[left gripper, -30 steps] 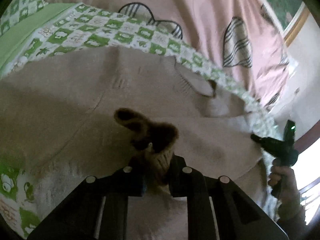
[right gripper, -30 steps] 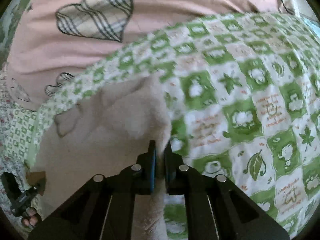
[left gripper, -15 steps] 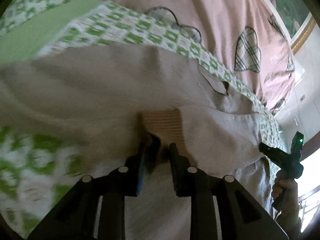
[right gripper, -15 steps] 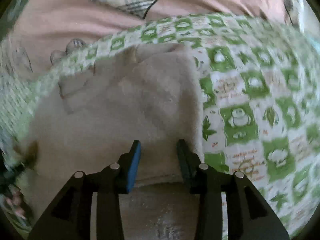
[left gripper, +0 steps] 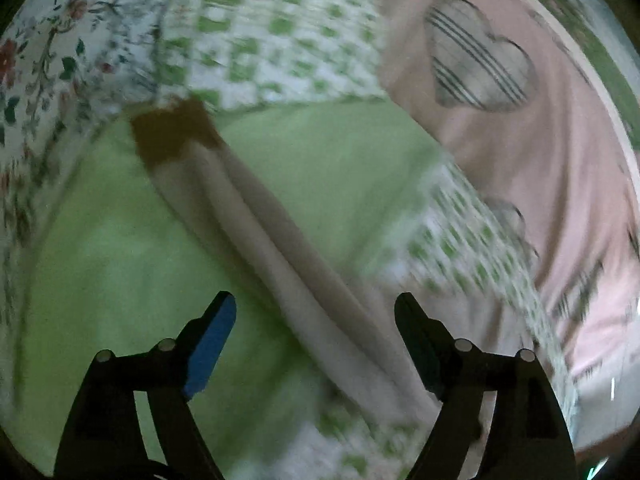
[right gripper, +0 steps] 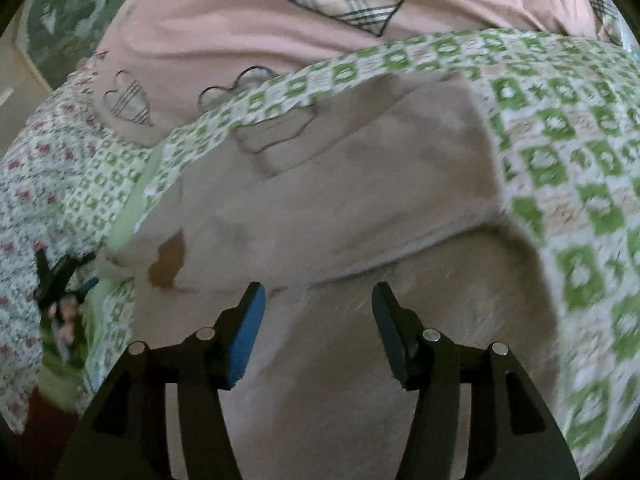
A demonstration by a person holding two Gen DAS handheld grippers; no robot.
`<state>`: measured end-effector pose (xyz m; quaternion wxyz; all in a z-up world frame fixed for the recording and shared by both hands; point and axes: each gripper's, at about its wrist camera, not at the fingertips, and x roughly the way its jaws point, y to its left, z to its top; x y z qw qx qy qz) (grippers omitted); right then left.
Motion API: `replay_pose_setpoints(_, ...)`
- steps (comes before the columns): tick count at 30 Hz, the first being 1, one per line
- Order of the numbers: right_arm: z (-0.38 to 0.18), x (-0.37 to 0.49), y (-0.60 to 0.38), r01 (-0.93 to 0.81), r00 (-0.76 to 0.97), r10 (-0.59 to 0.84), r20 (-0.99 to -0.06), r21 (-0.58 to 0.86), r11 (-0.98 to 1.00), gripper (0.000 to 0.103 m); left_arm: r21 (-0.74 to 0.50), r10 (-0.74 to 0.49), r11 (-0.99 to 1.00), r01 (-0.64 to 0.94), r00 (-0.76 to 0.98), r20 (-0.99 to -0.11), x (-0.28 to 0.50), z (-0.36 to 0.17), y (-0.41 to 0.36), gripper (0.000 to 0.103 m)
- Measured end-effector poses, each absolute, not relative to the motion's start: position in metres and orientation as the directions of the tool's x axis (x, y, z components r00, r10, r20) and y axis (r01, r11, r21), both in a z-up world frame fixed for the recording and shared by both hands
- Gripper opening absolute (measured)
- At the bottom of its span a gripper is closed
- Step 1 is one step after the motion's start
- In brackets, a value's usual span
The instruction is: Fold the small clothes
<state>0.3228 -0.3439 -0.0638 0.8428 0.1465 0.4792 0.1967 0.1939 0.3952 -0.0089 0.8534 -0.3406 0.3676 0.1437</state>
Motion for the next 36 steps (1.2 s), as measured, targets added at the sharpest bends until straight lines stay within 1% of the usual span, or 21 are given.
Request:
replay_pose_setpoints(2, -0.067, 0.315, -0.340, -0.196, 0.457, 0.472, -0.754, 0.433, 0.880, 0.057, -0.454, 0.026, 0.699, -0.552, 0.654, -0.756, 0.212, -0.015, 0.423, 0.083)
replay_pose_setpoints(6, -0.073, 0.311, -0.337, -0.183, 0.439, 0.476, -0.762, 0.443, 0.877, 0.057, -0.415, 0.046, 0.667, -0.619, 0.590, -0.806, 0.245, -0.027, 0.455, 0.082)
replay_pose_setpoints(7, -0.074, 0.312, -0.338, -0.175, 0.438, 0.475, -0.764, 0.446, 0.878, 0.057, -0.393, 0.069, 0.666, -0.634, 0.577, -0.814, 0.251, -0.029, 0.461, 0.077)
replay_pose_setpoints(8, -0.075, 0.312, -0.339, -0.166, 0.437, 0.473, -0.765, 0.449, 0.878, 0.057, -0.384, 0.081, 0.667, -0.638, 0.575, -0.814, 0.253, -0.030, 0.462, 0.058)
replay_pose_setpoints(9, -0.075, 0.312, -0.340, -0.158, 0.440, 0.471, -0.764, 0.451, 0.879, 0.057, -0.377, 0.089, 0.674, -0.635, 0.576, -0.813, 0.254, -0.030, 0.462, 0.043)
replay_pose_setpoints(10, -0.074, 0.311, -0.341, -0.150, 0.445, 0.467, -0.764, 0.450, 0.880, 0.057, -0.361, 0.097, 0.691, -0.626, 0.576, -0.812, 0.257, -0.028, 0.459, 0.017)
replay_pose_setpoints(11, -0.074, 0.311, -0.341, -0.148, 0.449, 0.464, -0.763, 0.449, 0.881, 0.057, -0.360, 0.101, 0.704, -0.613, 0.588, -0.803, 0.256, -0.024, 0.455, 0.011)
replay_pose_setpoints(12, -0.072, 0.310, -0.343, -0.149, 0.454, 0.466, -0.760, 0.451, 0.880, 0.057, -0.360, 0.107, 0.716, -0.598, 0.604, -0.790, 0.254, -0.020, 0.446, 0.009)
replay_pose_setpoints(15, -0.070, 0.307, -0.346, -0.149, 0.465, 0.475, -0.747, 0.463, 0.874, 0.057, -0.376, 0.099, 0.772, -0.512, 0.681, -0.725, 0.244, 0.006, 0.414, 0.007)
replay_pose_setpoints(17, -0.069, 0.305, -0.348, -0.146, 0.470, 0.480, -0.741, 0.471, 0.870, 0.057, -0.393, 0.054, 0.819, -0.419, 0.737, -0.674, 0.240, 0.028, 0.377, 0.007)
replay_pose_setpoints(21, -0.067, 0.301, -0.352, -0.138, 0.480, 0.493, -0.725, 0.492, 0.859, 0.057, -0.411, -0.088, 0.888, -0.206, 0.801, -0.592, 0.238, 0.060, 0.281, 0.007)
replay_pose_setpoints(24, -0.066, 0.297, -0.357, -0.129, 0.487, 0.496, -0.719, 0.503, 0.855, 0.057, -0.417, -0.205, 0.907, -0.057, 0.805, -0.556, 0.239, 0.070, 0.206, 0.007)
replay_pose_setpoints(27, -0.066, 0.292, -0.366, -0.115, 0.495, 0.492, -0.716, 0.507, 0.854, 0.057, -0.409, -0.313, 0.909, 0.080, 0.778, -0.544, 0.244, 0.072, 0.131, 0.007)
replay_pose_setpoints(31, -0.069, 0.288, -0.384, -0.079, 0.506, 0.480, -0.716, 0.516, 0.853, 0.057, -0.366, -0.390, 0.908, 0.204, 0.729, -0.562, 0.256, 0.060, 0.047, 0.007)
replay_pose_setpoints(33, -0.072, 0.287, -0.392, -0.061, 0.510, 0.478, -0.715, 0.524, 0.850, 0.057, -0.334, -0.411, 0.907, 0.256, 0.706, -0.576, 0.259, 0.049, 0.008, 0.007)
replay_pose_setpoints(36, -0.077, 0.285, -0.404, -0.033, 0.514, 0.471, -0.717, 0.532, 0.846, 0.057, -0.260, -0.403, 0.915, 0.308, 0.668, -0.626, 0.269, 0.023, -0.044, 0.007)
